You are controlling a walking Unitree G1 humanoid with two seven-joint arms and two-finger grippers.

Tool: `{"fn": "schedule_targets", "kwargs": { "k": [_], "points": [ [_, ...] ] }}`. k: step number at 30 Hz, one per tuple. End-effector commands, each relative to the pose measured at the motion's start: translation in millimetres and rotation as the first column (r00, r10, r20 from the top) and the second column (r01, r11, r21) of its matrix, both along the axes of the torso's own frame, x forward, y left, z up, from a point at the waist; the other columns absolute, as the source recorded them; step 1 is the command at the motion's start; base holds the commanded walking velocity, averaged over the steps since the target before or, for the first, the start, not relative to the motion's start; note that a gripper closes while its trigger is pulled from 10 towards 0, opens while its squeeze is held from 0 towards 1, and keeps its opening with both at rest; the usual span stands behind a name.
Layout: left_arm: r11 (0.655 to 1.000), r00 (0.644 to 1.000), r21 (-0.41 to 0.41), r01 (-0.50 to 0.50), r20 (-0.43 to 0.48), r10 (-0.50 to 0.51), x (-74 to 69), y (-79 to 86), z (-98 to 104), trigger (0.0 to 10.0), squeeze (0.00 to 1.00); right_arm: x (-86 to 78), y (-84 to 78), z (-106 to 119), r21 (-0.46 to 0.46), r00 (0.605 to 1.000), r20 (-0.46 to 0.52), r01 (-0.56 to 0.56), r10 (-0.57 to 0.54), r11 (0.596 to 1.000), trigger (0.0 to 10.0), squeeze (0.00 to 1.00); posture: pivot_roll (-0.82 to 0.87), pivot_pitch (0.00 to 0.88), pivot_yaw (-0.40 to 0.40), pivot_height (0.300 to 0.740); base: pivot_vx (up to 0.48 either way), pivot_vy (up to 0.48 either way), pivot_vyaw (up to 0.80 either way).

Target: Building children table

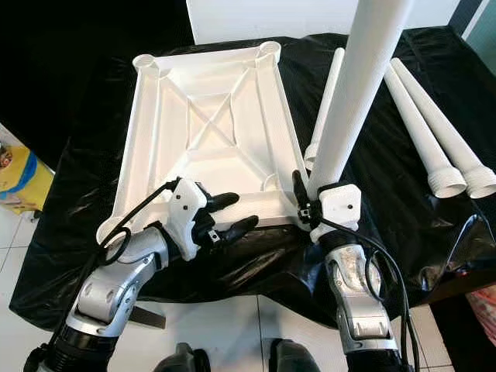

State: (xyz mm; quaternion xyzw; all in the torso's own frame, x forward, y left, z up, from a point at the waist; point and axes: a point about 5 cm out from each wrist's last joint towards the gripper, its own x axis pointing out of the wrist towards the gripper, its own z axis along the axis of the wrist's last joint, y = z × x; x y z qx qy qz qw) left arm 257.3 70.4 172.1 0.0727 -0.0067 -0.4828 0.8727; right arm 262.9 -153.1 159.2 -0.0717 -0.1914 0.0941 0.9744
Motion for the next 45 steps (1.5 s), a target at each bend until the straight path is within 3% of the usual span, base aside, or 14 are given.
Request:
{"fn": "schedule_targets", "kwargs": {
  "k": [1,15,25,31,35,38,45],
  "points": [
    [0.999,0.999,-0.010,-0.053,-0.001,0.053,0.7,3.1,1.2,10.0,0.00,0.1,10.1,-8.0,-0.015,0.998,-0.049,-0.050,0.049,0.999,10.0,0.00,0.00,0.169,0.051,0.740,0.000,0.000,0.00],
    [0.999,0.999,-0.009,-0.049,-0.007,0.049,-0.4,3.6,0.8,10.0,0.00,1.9,10.4,-2.6,-0.005,0.999,-0.021,-0.045,0.045,0.999,10.0,0.00,0.00,0.155,0.039,0.740,0.000,0.000,0.00],
    [0.999,0.999,-0.023,-0.031,-0.038,0.030,-1.6,1.5,-0.2,10.0,0.00,2.6,0.3,15.3,0.105,0.999,0.032,-0.004,0.001,0.994,10.0,0.00,-0.01,0.154,0.043,0.740,0.000,0.000,0.00],
    [0.999,0.999,-0.025,-0.029,-0.038,0.028,-1.2,1.6,0.4,10.0,0.00,1.8,1.1,15.6,0.102,0.999,0.032,-0.010,0.007,0.995,10.0,0.00,-0.01,0.156,0.044,0.740,0.000,0.000,0.00],
    [0.999,0.999,-0.025,-0.030,-0.042,0.029,-2.2,2.3,0.3,10.0,0.00,0.1,3.8,15.3,0.047,0.999,0.043,-0.019,0.016,0.999,10.0,0.00,-0.01,0.161,0.045,0.740,0.000,0.000,0.00],
    [0.999,0.999,-0.026,-0.031,-0.045,0.030,-2.2,2.8,0.3,10.0,0.00,1.5,3.1,15.8,0.076,1.000,0.029,-0.010,0.008,0.997,10.0,0.00,-0.01,0.162,0.045,0.740,0.000,0.000,0.00],
    [0.999,0.998,-0.025,-0.036,-0.044,0.035,-0.9,3.1,1.3,10.0,0.00,10.6,-5.1,-3.4,0.096,0.987,-0.142,0.086,-0.072,0.992,10.0,0.00,-0.01,0.164,0.046,0.740,0.000,0.000,0.00]
  ]
}}
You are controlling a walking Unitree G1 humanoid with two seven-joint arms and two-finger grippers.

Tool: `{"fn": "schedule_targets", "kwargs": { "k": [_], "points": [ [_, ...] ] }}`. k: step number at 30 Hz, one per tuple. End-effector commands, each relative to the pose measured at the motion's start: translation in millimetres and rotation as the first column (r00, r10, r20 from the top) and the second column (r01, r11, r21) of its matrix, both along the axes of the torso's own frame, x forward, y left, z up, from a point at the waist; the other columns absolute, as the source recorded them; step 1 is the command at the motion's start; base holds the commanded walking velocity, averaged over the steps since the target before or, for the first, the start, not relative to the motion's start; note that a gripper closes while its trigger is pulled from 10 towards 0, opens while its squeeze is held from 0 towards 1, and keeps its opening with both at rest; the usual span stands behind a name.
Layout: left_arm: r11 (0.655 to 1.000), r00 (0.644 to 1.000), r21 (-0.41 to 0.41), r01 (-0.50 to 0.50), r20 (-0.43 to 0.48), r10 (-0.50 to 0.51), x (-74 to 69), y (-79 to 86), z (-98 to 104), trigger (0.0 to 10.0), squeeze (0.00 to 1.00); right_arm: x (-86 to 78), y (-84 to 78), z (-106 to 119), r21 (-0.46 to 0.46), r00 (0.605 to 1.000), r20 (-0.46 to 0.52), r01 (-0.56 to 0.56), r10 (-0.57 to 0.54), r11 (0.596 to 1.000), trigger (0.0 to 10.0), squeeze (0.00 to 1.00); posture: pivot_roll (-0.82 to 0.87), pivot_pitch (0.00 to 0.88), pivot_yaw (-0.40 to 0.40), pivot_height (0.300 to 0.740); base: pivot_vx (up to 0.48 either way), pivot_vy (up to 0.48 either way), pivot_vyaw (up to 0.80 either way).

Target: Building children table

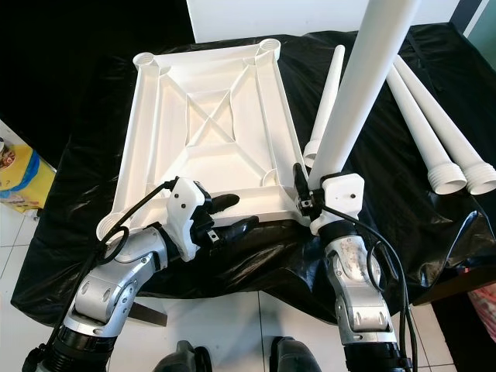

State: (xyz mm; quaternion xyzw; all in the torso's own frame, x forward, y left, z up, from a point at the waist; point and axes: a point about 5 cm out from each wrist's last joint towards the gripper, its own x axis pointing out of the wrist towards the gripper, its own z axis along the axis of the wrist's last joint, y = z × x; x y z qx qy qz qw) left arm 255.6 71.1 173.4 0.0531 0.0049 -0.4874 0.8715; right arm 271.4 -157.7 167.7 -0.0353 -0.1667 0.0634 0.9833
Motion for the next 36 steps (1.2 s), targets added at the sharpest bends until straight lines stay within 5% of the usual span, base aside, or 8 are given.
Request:
{"fn": "schedule_targets", "kwargs": {
  "k": [1,14,26,36],
  "points": [
    [0.999,0.999,-0.003,-0.044,-0.005,0.044,0.7,2.4,0.2,10.0,0.00,2.5,-1.5,-16.5,0.030,0.993,-0.116,0.039,-0.035,0.999,10.0,0.00,-0.01,0.164,0.045,0.740,0.000,0.000,0.00],
    [0.998,0.998,-0.003,-0.057,0.002,0.057,3.7,4.8,2.7,10.0,0.00,3.2,-1.0,-16.2,-0.020,0.995,-0.092,0.040,-0.041,0.999,10.0,0.00,-0.01,0.177,0.047,0.740,0.000,0.000,0.00],
    [0.996,0.996,-0.013,-0.084,0.003,0.084,6.2,6.9,3.2,10.0,0.00,-7.6,1.8,11.0,0.026,0.995,0.099,-0.004,0.002,1.000,10.0,0.00,-0.01,0.169,0.042,0.740,0.000,0.000,0.00],
    [0.994,0.995,-0.026,-0.103,0.009,0.104,9.9,7.3,4.9,10.0,0.00,-8.5,7.6,18.3,-0.059,0.986,0.166,-0.018,0.028,0.998,10.0,0.00,-0.01,0.159,0.040,0.740,0.000,0.000,0.00]
  ]
}}
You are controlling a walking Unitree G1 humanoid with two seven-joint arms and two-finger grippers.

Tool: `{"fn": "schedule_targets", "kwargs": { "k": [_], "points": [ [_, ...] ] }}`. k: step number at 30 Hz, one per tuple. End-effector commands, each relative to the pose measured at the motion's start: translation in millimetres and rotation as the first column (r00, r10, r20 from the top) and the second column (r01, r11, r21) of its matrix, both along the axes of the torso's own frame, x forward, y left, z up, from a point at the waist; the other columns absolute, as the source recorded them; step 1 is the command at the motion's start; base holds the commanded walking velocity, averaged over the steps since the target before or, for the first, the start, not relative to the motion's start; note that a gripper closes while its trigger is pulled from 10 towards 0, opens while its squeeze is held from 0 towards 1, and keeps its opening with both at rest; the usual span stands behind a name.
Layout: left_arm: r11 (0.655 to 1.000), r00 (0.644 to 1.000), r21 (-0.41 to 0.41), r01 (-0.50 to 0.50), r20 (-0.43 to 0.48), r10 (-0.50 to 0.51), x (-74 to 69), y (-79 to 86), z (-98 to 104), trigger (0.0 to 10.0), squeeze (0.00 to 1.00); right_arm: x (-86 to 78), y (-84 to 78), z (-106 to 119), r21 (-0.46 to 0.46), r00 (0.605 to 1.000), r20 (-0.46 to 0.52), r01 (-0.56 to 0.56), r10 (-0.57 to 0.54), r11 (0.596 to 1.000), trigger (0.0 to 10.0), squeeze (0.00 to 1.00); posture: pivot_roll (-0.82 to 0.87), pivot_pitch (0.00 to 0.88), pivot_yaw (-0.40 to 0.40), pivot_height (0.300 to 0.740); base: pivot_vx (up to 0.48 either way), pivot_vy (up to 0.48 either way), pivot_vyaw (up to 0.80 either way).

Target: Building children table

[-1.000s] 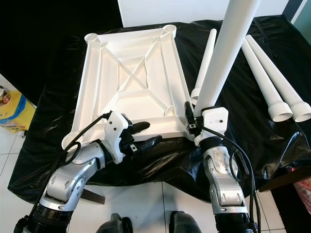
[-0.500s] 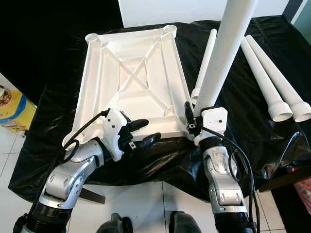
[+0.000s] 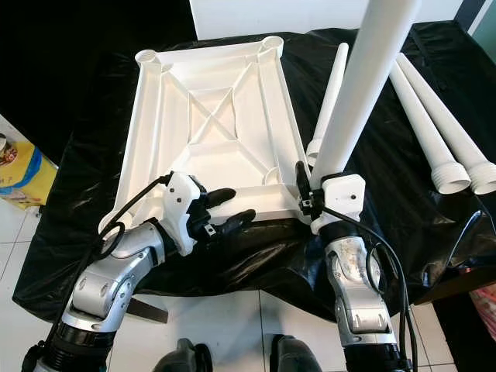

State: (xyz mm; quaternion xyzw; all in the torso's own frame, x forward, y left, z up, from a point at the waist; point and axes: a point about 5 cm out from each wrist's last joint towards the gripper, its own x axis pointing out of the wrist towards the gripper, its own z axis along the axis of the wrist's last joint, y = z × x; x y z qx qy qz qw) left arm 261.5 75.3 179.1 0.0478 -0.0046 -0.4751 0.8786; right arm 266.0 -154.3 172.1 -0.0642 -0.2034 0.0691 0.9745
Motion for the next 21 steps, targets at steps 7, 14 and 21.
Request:
{"fn": "schedule_targets", "kwargs": {
  "k": [7,14,21],
  "points": [
    [0.995,0.995,-0.015,-0.099,0.012,0.099,7.9,7.0,4.7,10.0,0.00,-1.8,4.3,16.8,-0.014,0.994,0.108,-0.018,0.020,1.000,10.0,0.00,0.00,0.187,0.044,0.740,0.000,0.000,0.00],
    [0.989,0.989,-0.021,-0.146,0.016,0.147,10.4,17.5,8.2,10.0,0.00,-1.1,4.4,23.8,0.009,0.992,0.127,-0.011,0.009,1.000,10.0,0.00,0.00,0.222,0.046,0.740,0.000,0.000,0.00],
    [0.986,0.986,-0.034,-0.166,0.010,0.166,7.2,18.4,8.3,10.0,0.00,-4.4,3.6,25.6,0.027,0.992,0.130,-0.008,0.004,1.000,10.0,0.00,-0.02,0.265,0.032,0.740,0.000,0.000,0.00]
  ]
}}
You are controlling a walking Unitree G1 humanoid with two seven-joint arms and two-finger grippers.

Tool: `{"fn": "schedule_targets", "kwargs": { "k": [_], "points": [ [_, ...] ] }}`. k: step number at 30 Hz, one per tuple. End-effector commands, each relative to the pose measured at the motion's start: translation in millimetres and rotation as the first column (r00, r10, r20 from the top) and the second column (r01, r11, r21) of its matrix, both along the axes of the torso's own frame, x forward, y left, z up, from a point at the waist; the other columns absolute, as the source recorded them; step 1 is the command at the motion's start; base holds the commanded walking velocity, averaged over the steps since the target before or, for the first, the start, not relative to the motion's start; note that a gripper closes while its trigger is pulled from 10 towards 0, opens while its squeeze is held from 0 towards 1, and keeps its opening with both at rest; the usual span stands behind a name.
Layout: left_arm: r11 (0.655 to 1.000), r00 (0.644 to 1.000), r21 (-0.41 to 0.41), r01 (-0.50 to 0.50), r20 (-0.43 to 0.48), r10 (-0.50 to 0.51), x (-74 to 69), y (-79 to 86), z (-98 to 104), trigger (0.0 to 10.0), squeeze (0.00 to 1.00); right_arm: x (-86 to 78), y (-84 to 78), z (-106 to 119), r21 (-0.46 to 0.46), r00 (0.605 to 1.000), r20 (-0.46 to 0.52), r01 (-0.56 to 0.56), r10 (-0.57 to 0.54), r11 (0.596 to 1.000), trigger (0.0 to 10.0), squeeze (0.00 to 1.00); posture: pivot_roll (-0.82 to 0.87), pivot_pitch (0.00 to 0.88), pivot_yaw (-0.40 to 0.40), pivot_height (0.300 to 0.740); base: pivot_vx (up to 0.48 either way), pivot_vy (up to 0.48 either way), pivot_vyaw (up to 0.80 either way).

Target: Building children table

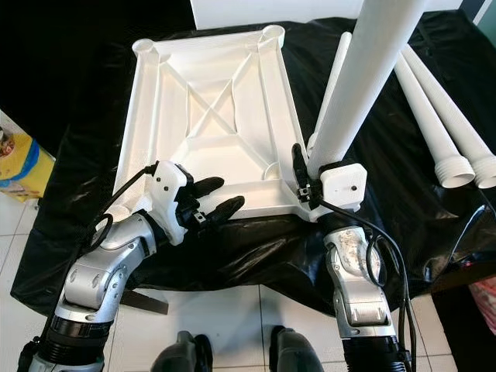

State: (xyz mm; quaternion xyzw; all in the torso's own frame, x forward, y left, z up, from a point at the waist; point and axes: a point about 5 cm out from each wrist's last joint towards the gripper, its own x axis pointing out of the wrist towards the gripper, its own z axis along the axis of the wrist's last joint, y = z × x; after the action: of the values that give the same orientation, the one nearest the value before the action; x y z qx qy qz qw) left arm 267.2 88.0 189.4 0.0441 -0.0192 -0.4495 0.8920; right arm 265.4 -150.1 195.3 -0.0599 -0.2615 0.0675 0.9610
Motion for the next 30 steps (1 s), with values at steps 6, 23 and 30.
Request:
{"fn": "schedule_targets", "kwargs": {
  "k": [6,23,30],
  "points": [
    [0.991,0.991,-0.030,-0.131,-0.014,0.131,2.3,9.5,0.3,10.0,0.00,-5.8,-1.9,2.6,0.014,1.000,0.009,0.000,0.000,1.000,10.0,0.00,-0.02,0.277,0.035,0.740,0.000,0.000,0.00],
    [0.984,0.985,-0.037,-0.173,-0.005,0.173,7.9,18.2,5.4,10.0,0.00,-6.0,-4.1,3.3,0.011,1.000,0.003,0.003,-0.003,1.000,10.0,0.00,-0.02,0.282,0.045,0.740,0.000,0.000,0.00],
    [0.984,0.985,-0.042,-0.174,-0.004,0.174,8.4,17.0,5.6,10.0,0.00,-4.2,-3.3,3.3,0.011,1.000,0.002,-0.003,0.003,1.000,10.0,0.00,-0.01,0.272,0.042,0.740,0.000,0.000,0.00]
  ]
}}
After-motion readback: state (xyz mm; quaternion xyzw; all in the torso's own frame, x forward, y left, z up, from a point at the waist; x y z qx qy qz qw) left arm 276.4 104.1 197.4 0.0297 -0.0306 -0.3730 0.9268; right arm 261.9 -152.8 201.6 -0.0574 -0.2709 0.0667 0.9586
